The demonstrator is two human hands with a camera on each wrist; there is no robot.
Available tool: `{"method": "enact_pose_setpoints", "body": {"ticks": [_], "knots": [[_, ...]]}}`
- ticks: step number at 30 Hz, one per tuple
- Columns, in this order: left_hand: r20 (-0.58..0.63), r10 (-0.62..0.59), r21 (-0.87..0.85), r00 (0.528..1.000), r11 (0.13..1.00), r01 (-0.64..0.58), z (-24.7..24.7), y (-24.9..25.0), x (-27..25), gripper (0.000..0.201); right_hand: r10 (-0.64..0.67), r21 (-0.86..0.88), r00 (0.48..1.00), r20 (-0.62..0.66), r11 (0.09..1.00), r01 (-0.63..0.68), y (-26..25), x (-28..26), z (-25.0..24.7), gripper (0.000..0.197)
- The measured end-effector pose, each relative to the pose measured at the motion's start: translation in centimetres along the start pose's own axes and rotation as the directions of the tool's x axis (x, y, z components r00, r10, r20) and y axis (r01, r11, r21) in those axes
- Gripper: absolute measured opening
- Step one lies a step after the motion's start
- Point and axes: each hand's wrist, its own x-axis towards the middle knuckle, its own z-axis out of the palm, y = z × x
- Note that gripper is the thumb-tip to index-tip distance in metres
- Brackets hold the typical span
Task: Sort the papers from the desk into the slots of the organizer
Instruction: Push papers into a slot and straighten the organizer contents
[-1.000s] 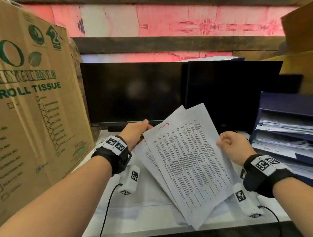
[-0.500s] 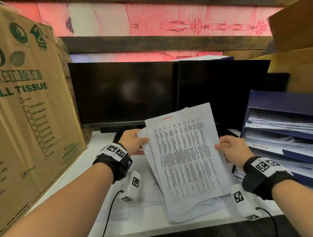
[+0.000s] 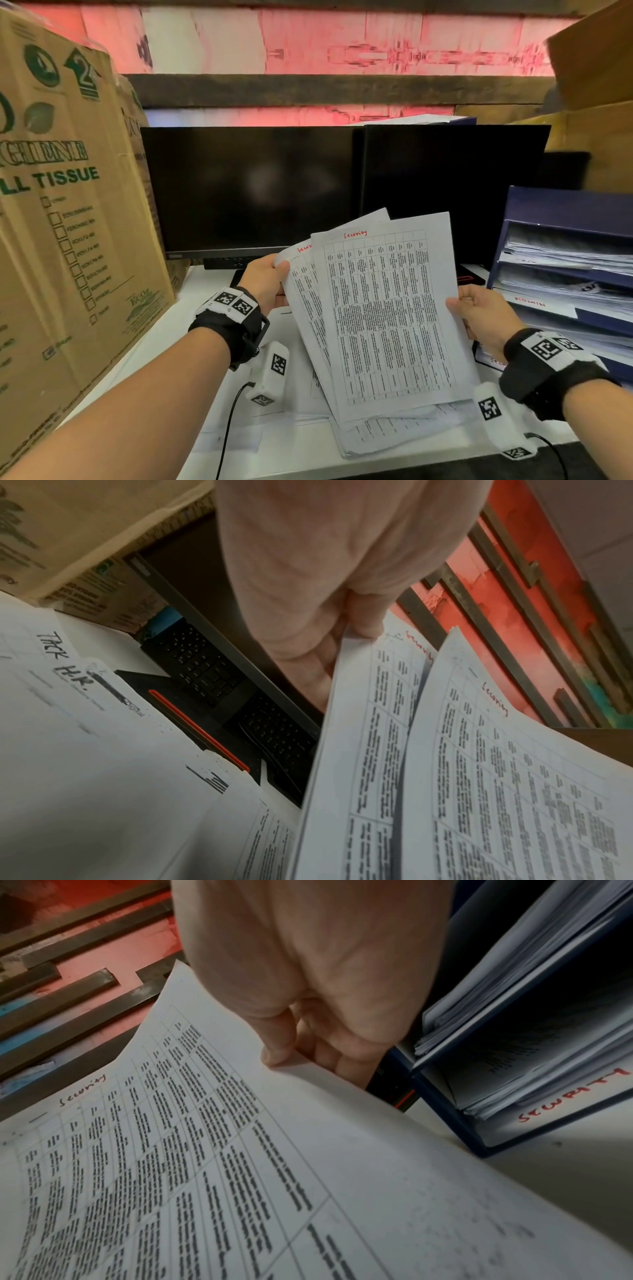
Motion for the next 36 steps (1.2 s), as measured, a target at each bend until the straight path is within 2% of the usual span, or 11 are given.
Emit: {"method": "enact_pose_setpoints", "body": {"ticks": [12,16,19,24,27,30,33,36], "knots": [[-0.007,0.016,0.067,1.000,0.998,-0.015,-0.4,0.1,-0.2,0.021,0.009,0.025,1.000,0.011,1.000,-0.009,-0.3,-0.8,0.3,0.013],[0.025,-0.007,0.032,1.000,0.999,0.006,-0.1,0.1,-0.3,0.022,0.023,0.068,0.997,0.070,0.997,-0.028,-0.5,-1.1,0.6,0.011],[0.054,-0.015,0.036,0.998,0.999,0.013,0.4,0.1,-0.6,0.019,0.046,0.043,0.993,0.112,0.998,-0.051,-0.7,-1.4,1.2,0.008],[0.043,-0.043,0.073,0.998,0.996,0.040,1.7,-0.6,-1.0,0.018,0.063,0.040,0.996,0.068,0.997,-0.065,-0.6,-1.9,2.3,0.008],[0.026,-0.043,0.087,0.999,0.995,0.040,2.6,-1.2,-0.7,0.024,0.094,-0.041,0.994,0.059,0.995,-0.091,-0.2,-2.3,2.6,0.005],[0.052,-0.021,0.191,0.998,0.982,0.010,3.8,-0.9,-1.7,0.021,0.131,-0.094,0.989,0.070,0.988,-0.124,0.1,-2.5,2.5,0.006],[0.057,-0.012,0.171,0.998,0.985,0.002,5.3,-0.4,-2.6,0.028,0.133,-0.121,0.990,0.055,0.985,-0.126,0.5,-3.0,2.0,0.016],[0.062,-0.111,0.104,0.992,0.989,0.104,6.3,-0.3,-2.8,0.041,0.142,-0.121,0.990,0.012,0.983,-0.139,0.9,-3.5,1.2,0.020]]}}
